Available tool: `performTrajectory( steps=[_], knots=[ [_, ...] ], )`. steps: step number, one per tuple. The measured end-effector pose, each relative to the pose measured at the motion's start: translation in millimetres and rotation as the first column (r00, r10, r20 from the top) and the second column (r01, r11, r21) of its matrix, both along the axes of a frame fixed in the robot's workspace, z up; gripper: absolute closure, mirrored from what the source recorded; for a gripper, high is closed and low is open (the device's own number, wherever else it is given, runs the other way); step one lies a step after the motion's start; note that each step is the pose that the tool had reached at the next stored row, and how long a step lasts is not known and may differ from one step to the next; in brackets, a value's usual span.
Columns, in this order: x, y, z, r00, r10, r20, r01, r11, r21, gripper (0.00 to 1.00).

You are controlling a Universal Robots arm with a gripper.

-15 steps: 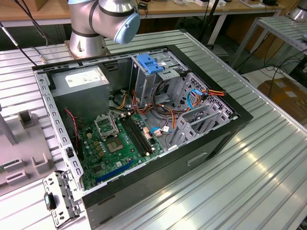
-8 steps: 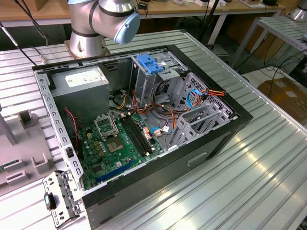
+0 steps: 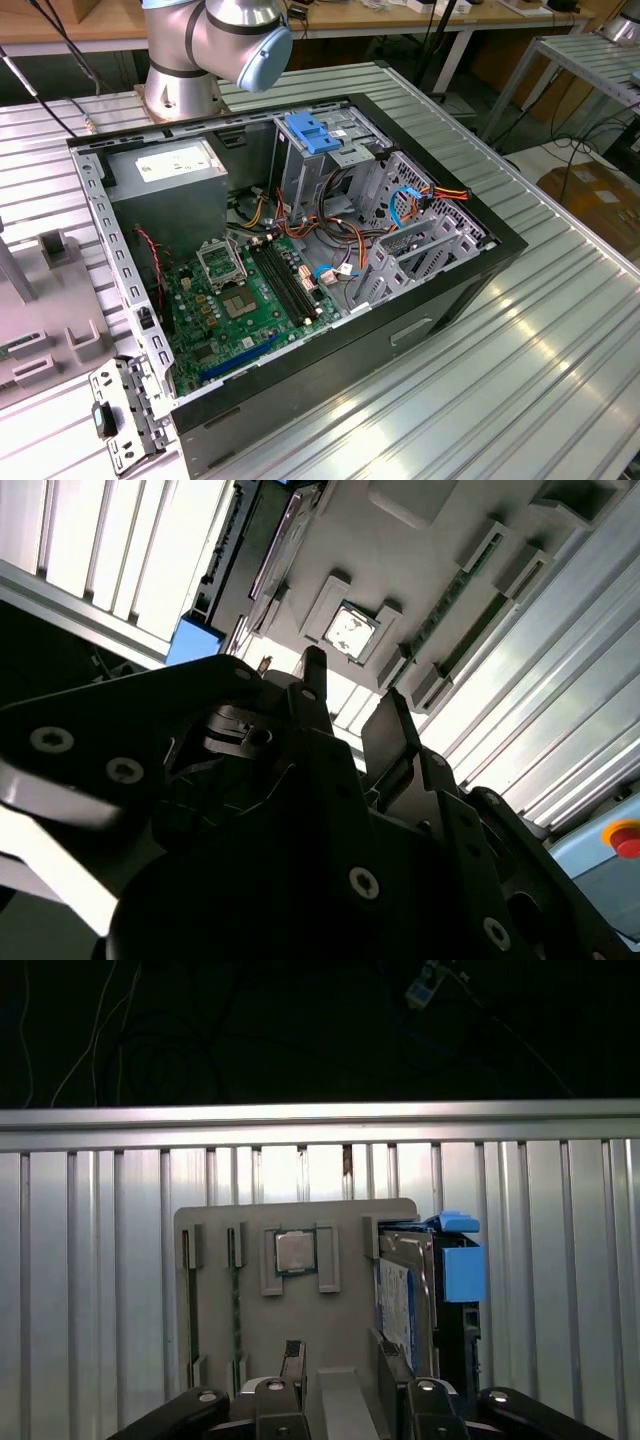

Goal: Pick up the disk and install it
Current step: 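Pick up the disk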

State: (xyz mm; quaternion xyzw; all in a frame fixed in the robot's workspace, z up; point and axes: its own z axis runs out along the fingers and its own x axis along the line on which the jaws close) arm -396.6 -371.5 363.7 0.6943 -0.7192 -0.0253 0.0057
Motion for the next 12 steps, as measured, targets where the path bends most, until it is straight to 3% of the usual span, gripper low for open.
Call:
performTrajectory(
  steps=[12],
  knots=[
    [-0.2,10.2,-3.1,1.0000,-0.002,0.0001,0.002,1.0000,0.0017,0.58]
  ],
)
